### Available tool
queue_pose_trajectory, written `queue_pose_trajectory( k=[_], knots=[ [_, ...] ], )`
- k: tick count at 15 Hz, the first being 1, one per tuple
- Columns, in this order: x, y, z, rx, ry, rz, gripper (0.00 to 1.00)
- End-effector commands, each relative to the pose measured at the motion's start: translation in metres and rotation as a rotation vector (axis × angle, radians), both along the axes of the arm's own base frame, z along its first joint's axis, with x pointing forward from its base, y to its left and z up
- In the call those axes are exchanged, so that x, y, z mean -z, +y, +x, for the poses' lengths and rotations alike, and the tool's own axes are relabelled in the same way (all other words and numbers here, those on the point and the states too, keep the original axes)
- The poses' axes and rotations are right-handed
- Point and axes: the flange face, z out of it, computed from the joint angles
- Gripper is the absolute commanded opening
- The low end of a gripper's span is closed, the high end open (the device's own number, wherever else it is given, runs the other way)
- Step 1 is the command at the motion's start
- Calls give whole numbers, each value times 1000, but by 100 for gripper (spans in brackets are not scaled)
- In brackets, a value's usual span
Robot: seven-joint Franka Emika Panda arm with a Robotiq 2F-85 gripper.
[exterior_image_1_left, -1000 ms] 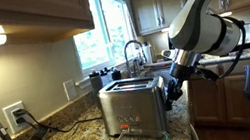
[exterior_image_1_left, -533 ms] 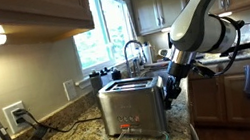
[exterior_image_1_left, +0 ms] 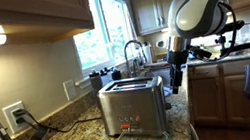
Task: Get the bread from the glass bowl and place it the toaster, then push the lever down
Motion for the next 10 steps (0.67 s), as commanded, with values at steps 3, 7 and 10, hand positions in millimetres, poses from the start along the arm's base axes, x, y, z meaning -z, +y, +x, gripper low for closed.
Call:
queue_pose_trajectory(
  k=[3, 7, 10],
  knots=[
    [-69, 22, -16, 31, 94, 23, 100],
    [-93, 34, -21, 29, 135, 31, 100],
    [-89, 33, -14, 14, 128, 43, 100]
  ],
)
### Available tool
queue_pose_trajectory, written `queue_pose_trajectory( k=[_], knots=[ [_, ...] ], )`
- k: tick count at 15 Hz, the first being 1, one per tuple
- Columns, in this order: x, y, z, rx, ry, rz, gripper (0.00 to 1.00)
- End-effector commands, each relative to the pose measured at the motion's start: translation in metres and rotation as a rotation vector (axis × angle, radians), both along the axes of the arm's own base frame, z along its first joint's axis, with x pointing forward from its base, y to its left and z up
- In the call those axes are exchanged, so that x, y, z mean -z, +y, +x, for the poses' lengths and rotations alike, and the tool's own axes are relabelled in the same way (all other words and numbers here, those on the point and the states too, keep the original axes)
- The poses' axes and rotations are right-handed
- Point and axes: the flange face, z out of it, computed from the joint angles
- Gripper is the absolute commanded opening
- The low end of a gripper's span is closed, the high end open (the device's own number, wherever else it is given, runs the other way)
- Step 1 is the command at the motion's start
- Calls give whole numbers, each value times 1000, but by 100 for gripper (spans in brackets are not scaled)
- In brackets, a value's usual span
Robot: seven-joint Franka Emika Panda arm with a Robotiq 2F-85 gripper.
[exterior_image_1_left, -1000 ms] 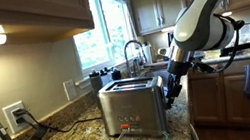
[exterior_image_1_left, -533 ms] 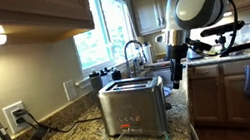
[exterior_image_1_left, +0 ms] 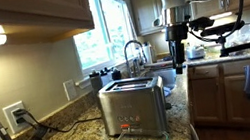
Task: Get the bread from the glass bowl and place it the toaster, then push the lever down
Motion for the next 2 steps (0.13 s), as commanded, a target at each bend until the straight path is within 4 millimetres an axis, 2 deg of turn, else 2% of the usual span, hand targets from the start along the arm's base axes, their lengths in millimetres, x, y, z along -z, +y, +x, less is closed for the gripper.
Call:
queue_pose_trajectory(
  k=[1, 2],
  knots=[
    [-1, 0, 0, 1, 1, 0, 100],
    [-1, 0, 0, 2, 2, 0, 100]
  ],
)
